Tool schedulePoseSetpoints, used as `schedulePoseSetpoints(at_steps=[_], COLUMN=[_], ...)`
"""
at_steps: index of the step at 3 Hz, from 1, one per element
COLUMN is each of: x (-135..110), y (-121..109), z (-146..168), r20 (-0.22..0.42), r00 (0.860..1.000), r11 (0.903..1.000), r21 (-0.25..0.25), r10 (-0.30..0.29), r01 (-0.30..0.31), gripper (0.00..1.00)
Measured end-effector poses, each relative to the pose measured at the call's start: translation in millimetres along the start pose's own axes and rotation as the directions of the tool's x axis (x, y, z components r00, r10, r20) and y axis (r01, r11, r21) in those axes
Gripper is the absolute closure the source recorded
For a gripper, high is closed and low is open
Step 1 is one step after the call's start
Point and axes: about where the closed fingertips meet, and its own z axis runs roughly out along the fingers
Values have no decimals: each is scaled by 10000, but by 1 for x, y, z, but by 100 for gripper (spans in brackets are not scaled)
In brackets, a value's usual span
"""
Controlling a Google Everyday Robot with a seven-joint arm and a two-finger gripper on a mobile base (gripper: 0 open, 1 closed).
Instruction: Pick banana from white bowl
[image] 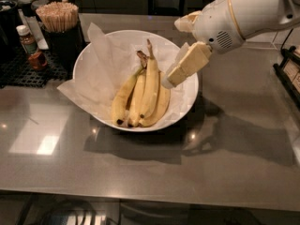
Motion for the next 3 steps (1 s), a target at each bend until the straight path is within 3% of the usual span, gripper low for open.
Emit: schedulePoseSetpoints(at_steps=[2,3], x=[-1,2], y=[-1,-6], z=[7,19], r20=[-140,-1187], r00=[9993,9888], r11=[9994,9959], r21=[-11,198], r10=[348,904], r01=[-348,-887], gripper=[0,0])
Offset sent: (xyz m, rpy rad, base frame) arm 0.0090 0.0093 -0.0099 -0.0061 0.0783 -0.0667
